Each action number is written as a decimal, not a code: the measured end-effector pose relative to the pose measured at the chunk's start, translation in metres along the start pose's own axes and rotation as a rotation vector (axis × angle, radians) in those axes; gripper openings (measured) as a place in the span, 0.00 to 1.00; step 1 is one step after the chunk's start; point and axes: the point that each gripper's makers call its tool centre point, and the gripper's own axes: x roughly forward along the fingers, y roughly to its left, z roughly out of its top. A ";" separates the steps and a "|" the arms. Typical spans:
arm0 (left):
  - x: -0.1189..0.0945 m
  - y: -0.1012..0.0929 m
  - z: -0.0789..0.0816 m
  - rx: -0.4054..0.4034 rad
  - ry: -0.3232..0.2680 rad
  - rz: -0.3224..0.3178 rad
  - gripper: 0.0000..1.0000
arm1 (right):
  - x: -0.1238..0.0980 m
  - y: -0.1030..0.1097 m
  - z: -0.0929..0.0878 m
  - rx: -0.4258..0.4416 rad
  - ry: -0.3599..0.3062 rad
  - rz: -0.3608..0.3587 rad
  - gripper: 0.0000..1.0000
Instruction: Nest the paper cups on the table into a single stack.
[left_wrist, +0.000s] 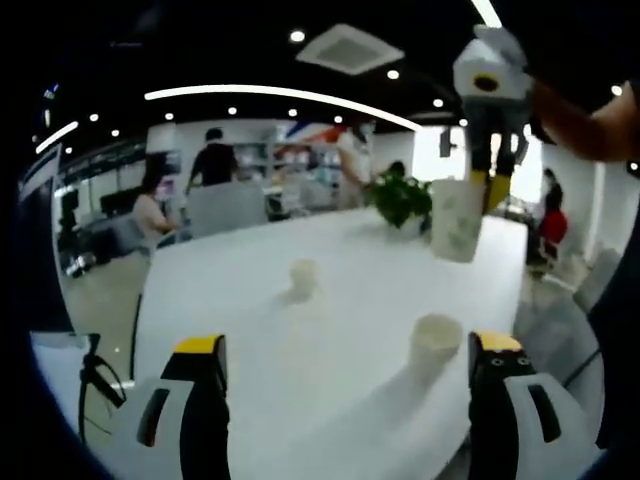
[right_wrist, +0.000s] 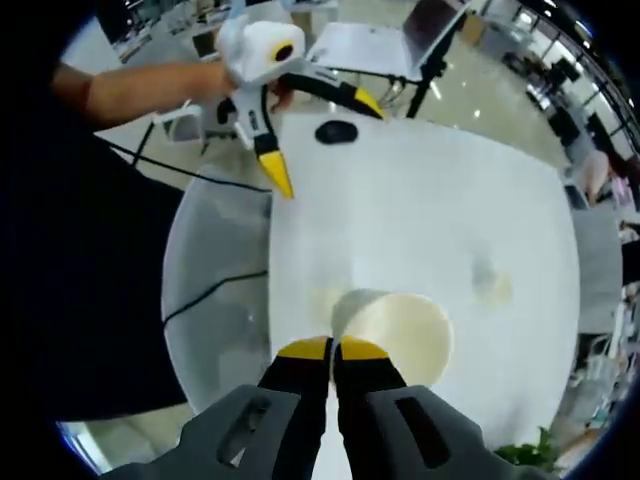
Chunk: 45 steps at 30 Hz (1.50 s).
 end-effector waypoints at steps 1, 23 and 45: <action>0.000 -0.002 -0.001 -0.007 -0.002 -0.008 0.98 | 0.002 0.000 0.000 0.001 0.000 0.000 0.00; 0.008 -0.002 -0.017 -0.004 0.004 -0.010 0.98 | 0.057 0.004 -0.016 0.060 0.012 0.037 0.00; 0.014 -0.001 -0.026 -0.008 0.032 -0.010 0.98 | 0.096 0.008 -0.023 0.117 0.017 0.050 0.00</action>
